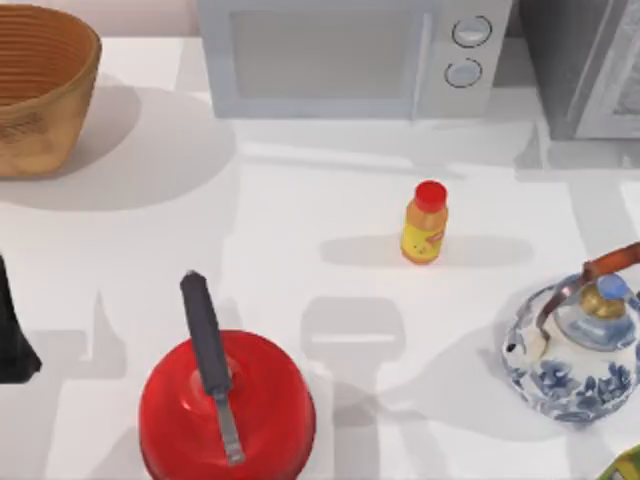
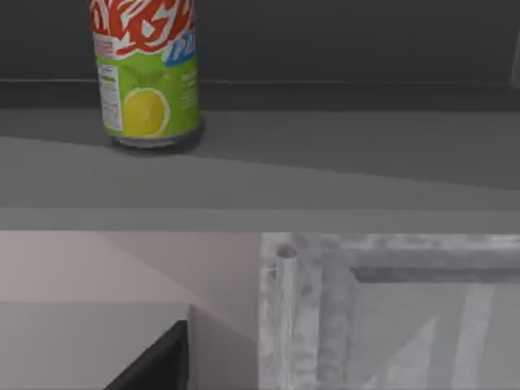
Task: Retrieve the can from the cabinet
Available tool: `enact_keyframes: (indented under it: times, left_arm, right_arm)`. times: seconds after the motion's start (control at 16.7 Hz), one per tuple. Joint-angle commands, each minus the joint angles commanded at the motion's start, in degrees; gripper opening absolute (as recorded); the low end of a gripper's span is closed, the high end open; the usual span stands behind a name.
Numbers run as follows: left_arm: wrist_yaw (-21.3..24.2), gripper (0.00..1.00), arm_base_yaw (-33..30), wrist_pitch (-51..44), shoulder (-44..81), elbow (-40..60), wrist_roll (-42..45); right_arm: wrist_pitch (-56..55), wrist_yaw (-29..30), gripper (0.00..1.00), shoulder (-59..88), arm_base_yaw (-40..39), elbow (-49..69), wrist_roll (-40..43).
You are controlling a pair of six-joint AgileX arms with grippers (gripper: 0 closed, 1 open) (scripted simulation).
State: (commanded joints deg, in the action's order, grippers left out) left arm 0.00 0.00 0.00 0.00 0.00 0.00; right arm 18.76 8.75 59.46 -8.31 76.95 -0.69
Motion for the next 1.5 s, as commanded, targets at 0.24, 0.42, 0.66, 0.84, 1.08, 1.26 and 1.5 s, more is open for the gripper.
enact_keyframes:
  times: [0.24, 0.42, 0.66, 0.84, 1.08, 1.26, 1.5]
  left_arm:
    - [0.0, 1.0, 0.0, 0.0, 0.0, 0.0, 0.0]
    - [0.0, 1.0, 0.0, 0.0, 0.0, 0.0, 0.0]
    - [0.0, 1.0, 0.0, 0.0, 0.0, 0.0, 0.0]
    - [0.0, 1.0, 0.0, 0.0, 0.0, 0.0, 0.0]
    - [0.0, 1.0, 0.0, 0.0, 0.0, 0.0, 0.0]
    - [0.0, 1.0, 0.0, 0.0, 0.0, 0.0, 0.0]
    - [0.0, 1.0, 0.0, 0.0, 0.0, 0.0, 0.0]
  right_arm:
    - [3.5, 1.6, 1.0, 11.1, -1.6, 15.5, -0.1]
    - [4.9, 2.4, 1.0, 15.7, -2.2, 21.7, -0.2]
    - [5.2, 2.5, 1.0, 16.6, -2.3, 22.9, -0.2]
    - [4.9, 2.6, 1.0, 16.5, -2.2, 22.7, -0.2]
    - [0.5, 7.2, 1.0, 19.4, -6.6, 21.6, -0.1]
    - [-3.3, 11.3, 1.0, 22.2, -10.6, 20.5, 0.0]
    - [-4.4, 12.5, 1.0, 23.1, -11.8, 20.2, 0.0]
